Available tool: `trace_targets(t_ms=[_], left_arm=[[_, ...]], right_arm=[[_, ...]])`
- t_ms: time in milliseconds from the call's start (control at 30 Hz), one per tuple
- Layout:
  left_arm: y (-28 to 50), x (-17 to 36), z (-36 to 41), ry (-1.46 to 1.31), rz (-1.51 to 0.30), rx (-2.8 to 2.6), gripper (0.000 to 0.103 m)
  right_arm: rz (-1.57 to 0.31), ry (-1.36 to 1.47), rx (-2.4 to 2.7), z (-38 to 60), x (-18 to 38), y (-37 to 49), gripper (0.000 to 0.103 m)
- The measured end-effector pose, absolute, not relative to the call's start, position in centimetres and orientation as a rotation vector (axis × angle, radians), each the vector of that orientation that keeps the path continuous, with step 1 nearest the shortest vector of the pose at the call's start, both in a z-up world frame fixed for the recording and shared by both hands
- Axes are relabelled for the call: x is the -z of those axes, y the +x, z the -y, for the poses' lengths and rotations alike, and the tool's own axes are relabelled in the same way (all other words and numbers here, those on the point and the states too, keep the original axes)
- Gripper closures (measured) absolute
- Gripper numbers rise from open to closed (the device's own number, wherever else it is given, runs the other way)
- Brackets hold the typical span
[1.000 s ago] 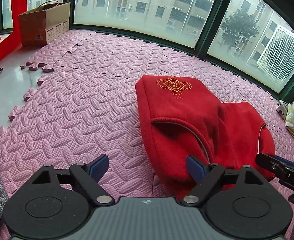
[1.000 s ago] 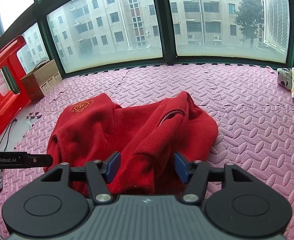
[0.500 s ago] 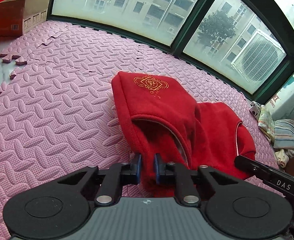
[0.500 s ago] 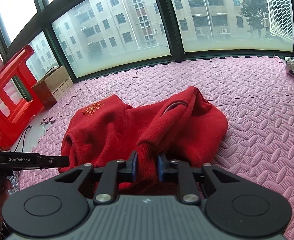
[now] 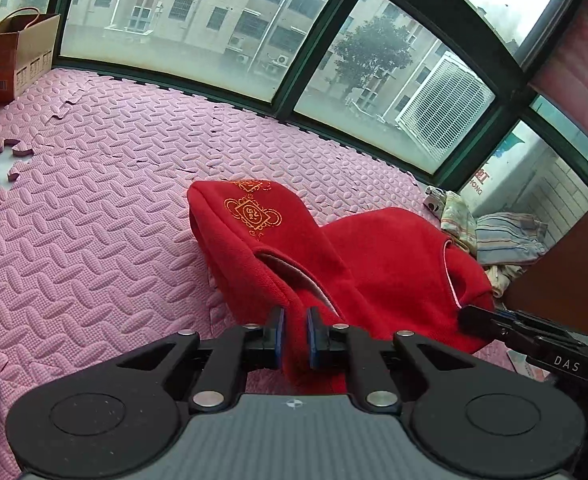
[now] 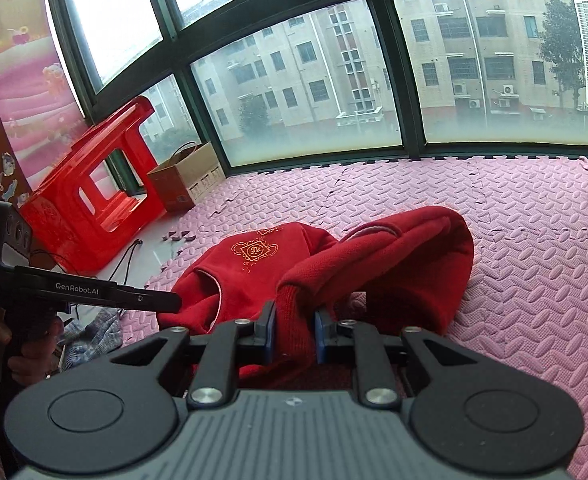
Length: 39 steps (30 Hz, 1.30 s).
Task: Fold clothes
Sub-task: 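Grasp the hoodie hem with the right gripper while the left gripper grasps the hem beside it, then lift the hoodie by its hem with both grippers and shake it out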
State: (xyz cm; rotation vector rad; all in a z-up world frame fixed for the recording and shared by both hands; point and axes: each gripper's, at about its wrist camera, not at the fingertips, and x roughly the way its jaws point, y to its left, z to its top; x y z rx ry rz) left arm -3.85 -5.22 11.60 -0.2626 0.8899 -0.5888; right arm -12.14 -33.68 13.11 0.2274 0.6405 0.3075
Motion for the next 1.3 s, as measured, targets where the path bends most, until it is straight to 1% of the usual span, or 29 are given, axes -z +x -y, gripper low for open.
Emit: trace_targets(t_ms=[200, 300, 367, 467, 500, 533, 567, 600, 667, 800, 867, 933, 967, 1000, 1100, 1300], left_arm=[[-7.0, -10.8, 4.6, -0.211, -0.962, 0.655, 0.090], [-8.0, -9.0, 4.8, -0.163, -1.019, 0.664, 0.089], [-8.4, -7.6, 5.2, -0.126, -1.062, 0.656, 0.088], [-9.0, -6.7, 5.3, -0.084, -1.081, 0.640, 0.081], [-9.1, -6.7, 5.2, -0.081, -1.077, 0.643, 0.077], [-9.1, -7.0, 5.1, -0.082, -1.071, 0.649, 0.071], [-9.2, -7.2, 5.0, -0.083, -1.064, 0.656, 0.068], [-9.1, -7.5, 5.0, -0.082, -1.055, 0.656, 0.063], [-8.8, -8.1, 5.1, -0.078, -1.033, 0.650, 0.058], [-8.2, -9.4, 5.2, -0.069, -0.989, 0.638, 0.051], [-7.8, -9.9, 5.2, -0.069, -0.970, 0.628, 0.050], [-7.0, -10.0, 5.5, -0.078, -0.956, 0.616, 0.048], [-6.5, -10.0, 5.7, -0.080, -0.951, 0.612, 0.047], [-6.0, -10.0, 6.0, -0.083, -0.947, 0.609, 0.046], [-4.5, -10.0, 6.8, -0.089, -0.935, 0.599, 0.046], [-1.6, -9.9, 8.4, -0.102, -0.910, 0.578, 0.046]], right_arm=[[-0.745, 0.194, -0.367, 33.3, -12.7, -16.4, 0.086], [-0.820, 0.157, -0.379, 33.0, -11.4, -17.6, 0.085], [-0.869, 0.146, -0.361, 33.1, -10.2, -17.9, 0.082], [-0.911, 0.152, -0.347, 33.9, -9.3, -18.4, 0.081], [-0.915, 0.143, -0.340, 34.1, -9.5, -18.5, 0.081], [-0.911, 0.137, -0.332, 34.4, -9.7, -18.5, 0.080], [-0.905, 0.132, -0.323, 34.7, -9.9, -18.5, 0.078], [-0.889, 0.127, -0.306, 35.1, -10.3, -18.2, 0.077], [-0.854, 0.116, -0.267, 36.1, -11.2, -17.5, 0.075], [-0.793, 0.116, -0.207, 37.8, -11.8, -14.7, 0.074], [-0.778, 0.137, -0.174, 38.7, -11.7, -12.6, 0.074], [-0.765, 0.159, -0.145, 39.5, -11.5, -10.4, 0.070], [-0.759, 0.166, -0.128, 39.8, -11.4, -9.2, 0.067], [-0.752, 0.173, -0.110, 40.2, -11.2, -8.0, 0.066], [-0.745, 0.223, -0.074, 41.5, -10.8, -4.2, 0.066], [-0.773, 0.237, -0.029, 42.9, -9.8, 3.3, 0.066]])
